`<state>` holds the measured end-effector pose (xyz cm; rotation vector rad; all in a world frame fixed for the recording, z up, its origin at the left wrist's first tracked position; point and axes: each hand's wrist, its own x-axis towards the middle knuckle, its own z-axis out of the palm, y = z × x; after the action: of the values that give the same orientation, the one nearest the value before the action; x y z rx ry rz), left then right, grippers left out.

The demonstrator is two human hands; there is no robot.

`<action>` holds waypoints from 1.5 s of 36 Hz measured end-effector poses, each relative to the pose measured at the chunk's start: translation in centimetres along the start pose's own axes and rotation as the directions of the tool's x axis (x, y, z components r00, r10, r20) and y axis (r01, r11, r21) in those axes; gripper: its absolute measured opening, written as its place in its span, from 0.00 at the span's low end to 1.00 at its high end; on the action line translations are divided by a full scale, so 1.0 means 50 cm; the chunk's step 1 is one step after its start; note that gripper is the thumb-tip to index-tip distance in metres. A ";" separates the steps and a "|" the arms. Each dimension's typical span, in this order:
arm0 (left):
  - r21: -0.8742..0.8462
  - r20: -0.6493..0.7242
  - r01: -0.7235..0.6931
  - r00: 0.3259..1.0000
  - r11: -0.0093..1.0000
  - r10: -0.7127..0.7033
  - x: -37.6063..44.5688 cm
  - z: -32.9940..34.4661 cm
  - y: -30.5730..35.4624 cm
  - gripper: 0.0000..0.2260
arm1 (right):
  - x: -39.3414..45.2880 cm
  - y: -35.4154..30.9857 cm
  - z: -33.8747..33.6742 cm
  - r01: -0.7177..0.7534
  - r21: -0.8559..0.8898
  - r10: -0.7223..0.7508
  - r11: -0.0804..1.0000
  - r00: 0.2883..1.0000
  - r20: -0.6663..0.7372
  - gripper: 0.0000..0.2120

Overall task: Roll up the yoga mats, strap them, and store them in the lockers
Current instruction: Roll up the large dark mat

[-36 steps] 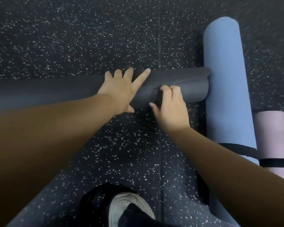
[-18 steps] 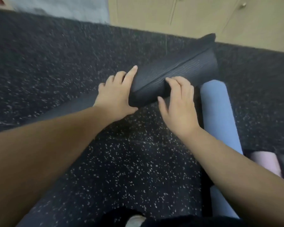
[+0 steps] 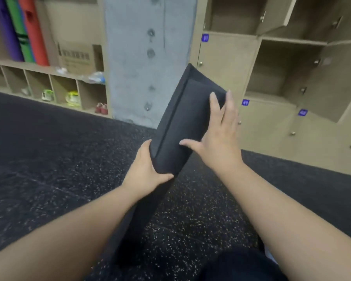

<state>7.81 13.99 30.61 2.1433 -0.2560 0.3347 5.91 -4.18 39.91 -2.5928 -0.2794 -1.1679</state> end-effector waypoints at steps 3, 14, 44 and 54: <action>-0.116 -0.011 0.030 0.999 0.993 -0.031 -0.048 -0.035 0.024 0.48 | 0.022 -0.054 -0.062 -0.029 0.278 0.016 0.960 0.999 0.049 0.60; -0.239 -0.001 0.010 1.000 0.971 -0.011 -0.143 -0.079 0.060 0.54 | 0.009 -0.142 -0.127 0.054 0.443 -0.032 0.895 0.998 -0.057 0.42; -0.221 -0.157 -0.312 0.946 0.924 0.282 -0.118 -0.281 0.192 0.49 | 0.003 -0.260 -0.122 0.142 0.399 -0.127 0.906 0.990 -0.063 0.31; -0.082 -0.271 -0.287 0.928 0.954 0.256 -0.103 -0.325 0.260 0.26 | -0.003 -0.256 -0.119 0.162 0.433 -0.140 0.887 0.987 -0.083 0.34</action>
<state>-3.34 20.55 47.71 1.9210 -0.4135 0.7355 -2.05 5.87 45.79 -2.1726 -0.6643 -1.0669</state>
